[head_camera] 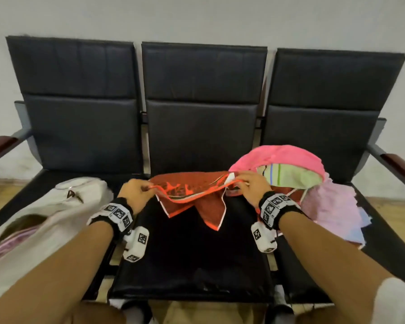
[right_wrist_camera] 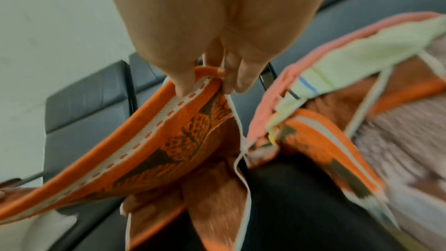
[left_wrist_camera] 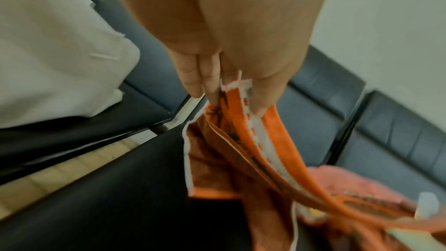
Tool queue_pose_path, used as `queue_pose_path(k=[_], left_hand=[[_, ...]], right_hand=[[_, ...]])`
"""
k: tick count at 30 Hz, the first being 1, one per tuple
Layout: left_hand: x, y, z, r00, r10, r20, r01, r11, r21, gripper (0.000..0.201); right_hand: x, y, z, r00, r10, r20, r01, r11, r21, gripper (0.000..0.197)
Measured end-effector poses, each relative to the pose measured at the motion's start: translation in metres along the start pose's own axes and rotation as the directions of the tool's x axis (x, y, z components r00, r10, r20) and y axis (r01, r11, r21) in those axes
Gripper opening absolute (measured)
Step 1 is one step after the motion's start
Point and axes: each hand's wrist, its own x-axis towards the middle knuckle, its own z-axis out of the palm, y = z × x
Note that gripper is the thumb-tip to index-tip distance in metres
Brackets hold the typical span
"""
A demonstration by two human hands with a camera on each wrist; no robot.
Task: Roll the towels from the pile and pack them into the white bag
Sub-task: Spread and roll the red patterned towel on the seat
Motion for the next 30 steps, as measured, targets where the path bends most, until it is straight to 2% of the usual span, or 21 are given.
queue_pose_path(k=[3,6,9,13,15,17,19,22,24,30], left_hand=[[-0.028,-0.041,0.030,0.988,-0.016,0.153,-0.003,0.993,0.121,0.011],[-0.052,-0.074,0.052,0.973,-0.036,0.226,-0.006,0.983,0.186,0.009],[-0.071,-0.103,0.078,0.951,-0.068,0.301,-0.012,0.966,0.259,0.025],[-0.095,-0.132,0.111,0.915,-0.139,0.379,0.005,0.943,0.333,0.008],[-0.108,-0.144,0.123,0.923,-0.131,0.362,-0.005,0.937,0.350,0.010],[-0.119,-0.152,0.130,0.941,-0.058,0.332,-0.058,0.942,0.330,0.011],[-0.124,-0.157,0.132,0.938,-0.038,0.343,-0.082,0.941,0.328,0.020],[-0.129,-0.162,0.128,0.945,-0.061,0.322,-0.058,0.936,0.347,0.023],[-0.134,-0.163,0.127,0.962,-0.057,0.267,-0.043,0.934,0.355,0.021],[-0.150,-0.157,0.131,0.973,-0.057,0.223,-0.036,0.919,0.393,0.025]], right_hand=[[-0.043,0.021,0.037,0.999,-0.003,0.051,0.004,1.000,-0.021,0.021],[-0.081,0.043,0.073,0.976,0.109,0.187,-0.102,0.994,-0.047,0.023],[-0.111,0.065,0.100,0.937,0.176,0.303,-0.150,0.983,-0.105,0.026],[-0.142,0.083,0.121,0.898,0.214,0.385,-0.149,0.970,-0.192,0.027],[-0.157,0.094,0.130,0.890,0.203,0.408,-0.115,0.966,-0.230,0.027],[-0.170,0.099,0.136,0.896,0.167,0.412,-0.060,0.964,-0.261,0.026],[-0.181,0.102,0.138,0.921,0.145,0.362,-0.046,0.962,-0.267,0.022],[-0.187,0.107,0.140,0.958,0.013,0.286,0.060,0.967,-0.247,0.019],[-0.189,0.104,0.138,0.951,-0.038,0.306,0.120,0.960,-0.254,0.015],[-0.195,0.103,0.134,0.925,-0.026,0.379,0.104,0.977,-0.186,0.012]])
